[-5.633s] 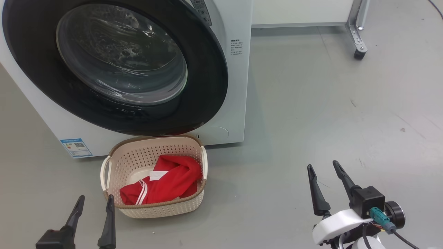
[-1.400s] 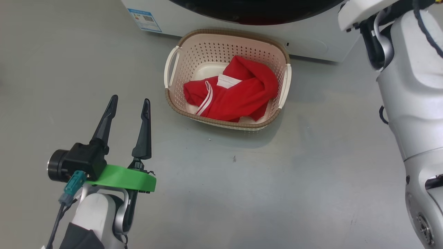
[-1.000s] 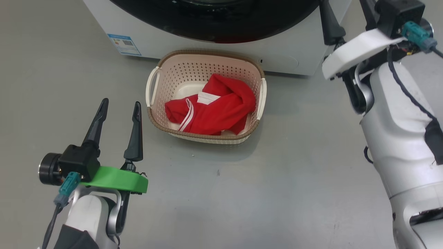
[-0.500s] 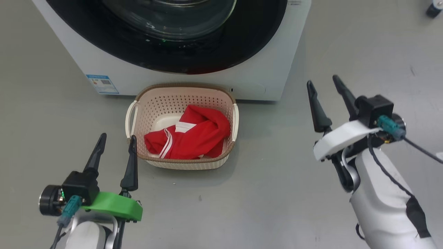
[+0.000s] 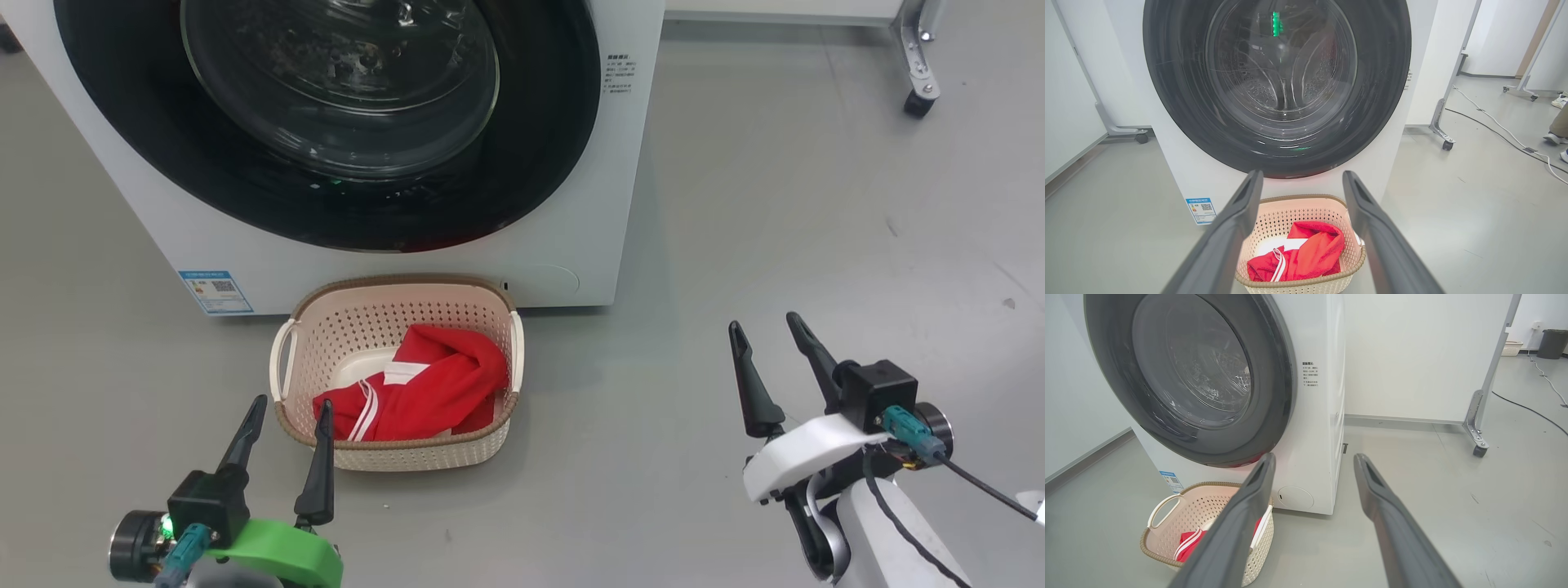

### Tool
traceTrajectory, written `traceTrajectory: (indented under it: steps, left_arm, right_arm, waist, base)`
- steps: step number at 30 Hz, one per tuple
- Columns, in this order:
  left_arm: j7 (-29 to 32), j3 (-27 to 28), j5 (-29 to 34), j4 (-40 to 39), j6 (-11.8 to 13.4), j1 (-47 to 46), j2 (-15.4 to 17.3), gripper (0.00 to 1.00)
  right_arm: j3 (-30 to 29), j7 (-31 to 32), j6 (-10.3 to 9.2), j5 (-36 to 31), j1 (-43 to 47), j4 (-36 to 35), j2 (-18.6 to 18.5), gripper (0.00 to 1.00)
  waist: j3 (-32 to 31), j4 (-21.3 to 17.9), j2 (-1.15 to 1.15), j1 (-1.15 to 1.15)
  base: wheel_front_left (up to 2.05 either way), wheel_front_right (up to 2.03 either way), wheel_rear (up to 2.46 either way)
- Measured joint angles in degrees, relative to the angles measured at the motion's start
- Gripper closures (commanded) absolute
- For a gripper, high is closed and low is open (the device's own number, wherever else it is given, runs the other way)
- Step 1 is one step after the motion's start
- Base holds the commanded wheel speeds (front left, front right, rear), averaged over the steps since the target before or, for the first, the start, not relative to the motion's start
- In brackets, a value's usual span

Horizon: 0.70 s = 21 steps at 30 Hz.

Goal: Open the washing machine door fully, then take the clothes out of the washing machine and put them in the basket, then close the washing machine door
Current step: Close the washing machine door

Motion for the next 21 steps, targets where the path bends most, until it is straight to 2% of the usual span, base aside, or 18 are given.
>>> traceTrajectory:
  steps: [16,21]
  left_arm:
    - [0.01,-0.22,-0.48,-1.02,0.07,2.27,-0.02,0.0]
    - [0.1,-0.23,-0.66,-1.33,0.07,2.75,-0.02,0.0]
  right_arm:
    - [0.68,0.0,-2.43,-0.01,9.14,-6.68,0.43,0.0]
    - [0.7,0.0,-2.56,-0.03,10.45,-8.2,0.53,0.0]
  waist:
    - [-3.36,-2.77,0.0,0.0]
    - [-3.39,-3.13,0.0,0.0]
  base:
    - [0.0,0.0,0.0]
    - [0.0,0.0,0.0]
